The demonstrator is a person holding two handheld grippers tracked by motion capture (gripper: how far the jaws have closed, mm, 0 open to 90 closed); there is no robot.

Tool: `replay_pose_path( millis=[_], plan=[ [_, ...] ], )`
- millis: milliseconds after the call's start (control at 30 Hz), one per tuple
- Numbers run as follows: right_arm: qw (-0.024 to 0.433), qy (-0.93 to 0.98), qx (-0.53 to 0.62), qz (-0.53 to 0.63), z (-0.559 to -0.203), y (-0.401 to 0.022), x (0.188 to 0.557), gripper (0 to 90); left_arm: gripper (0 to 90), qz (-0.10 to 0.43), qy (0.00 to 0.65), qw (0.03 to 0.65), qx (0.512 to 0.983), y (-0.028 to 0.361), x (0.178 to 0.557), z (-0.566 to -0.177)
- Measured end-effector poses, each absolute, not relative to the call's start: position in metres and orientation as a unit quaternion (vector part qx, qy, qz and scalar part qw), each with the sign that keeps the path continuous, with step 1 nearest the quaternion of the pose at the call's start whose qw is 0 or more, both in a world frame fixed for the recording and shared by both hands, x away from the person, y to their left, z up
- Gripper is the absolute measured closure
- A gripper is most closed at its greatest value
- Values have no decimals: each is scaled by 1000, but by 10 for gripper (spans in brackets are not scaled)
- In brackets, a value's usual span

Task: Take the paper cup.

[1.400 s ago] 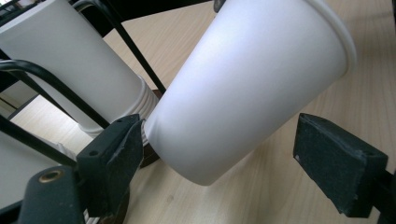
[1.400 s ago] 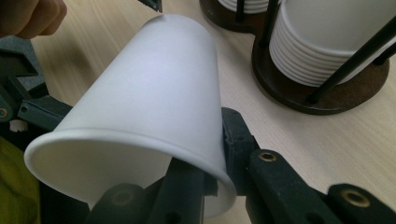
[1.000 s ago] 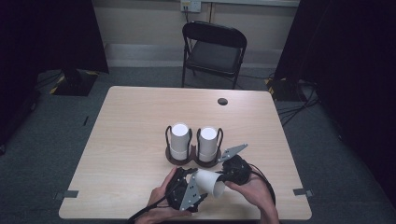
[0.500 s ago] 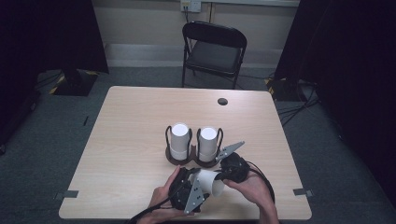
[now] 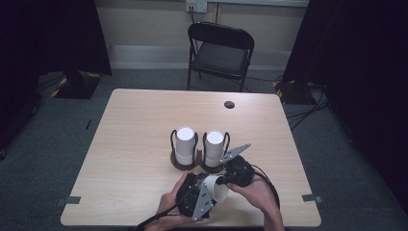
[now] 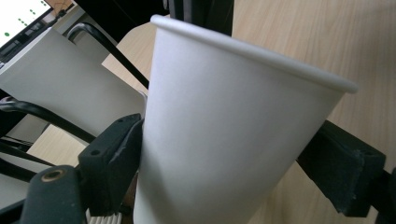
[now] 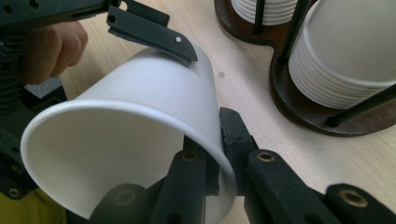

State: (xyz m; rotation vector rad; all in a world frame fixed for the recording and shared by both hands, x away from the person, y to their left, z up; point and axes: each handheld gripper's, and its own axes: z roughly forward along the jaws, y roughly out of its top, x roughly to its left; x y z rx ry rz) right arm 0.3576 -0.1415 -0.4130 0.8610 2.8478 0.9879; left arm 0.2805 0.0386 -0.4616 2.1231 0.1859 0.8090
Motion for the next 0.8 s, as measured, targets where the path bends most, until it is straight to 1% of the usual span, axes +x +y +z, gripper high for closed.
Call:
replay_pose_path(
  millis=[167,300,500,533,800],
  plan=[
    [-7,903,287,321,-415,-140,359,877,160,325,80,420,843,37,279,-462],
    [-7,902,294,315,-418,-137,361,891,169,325,74,438,835,35,277,-459],
    [-11,901,296,317,-417,-134,360,892,175,326,73,442,832,34,278,-459],
    [-13,901,297,316,-418,-133,360,892,187,326,69,442,833,33,278,-459],
    [-19,900,301,315,-418,-130,361,890,179,325,79,444,831,33,278,-457]
  ],
)
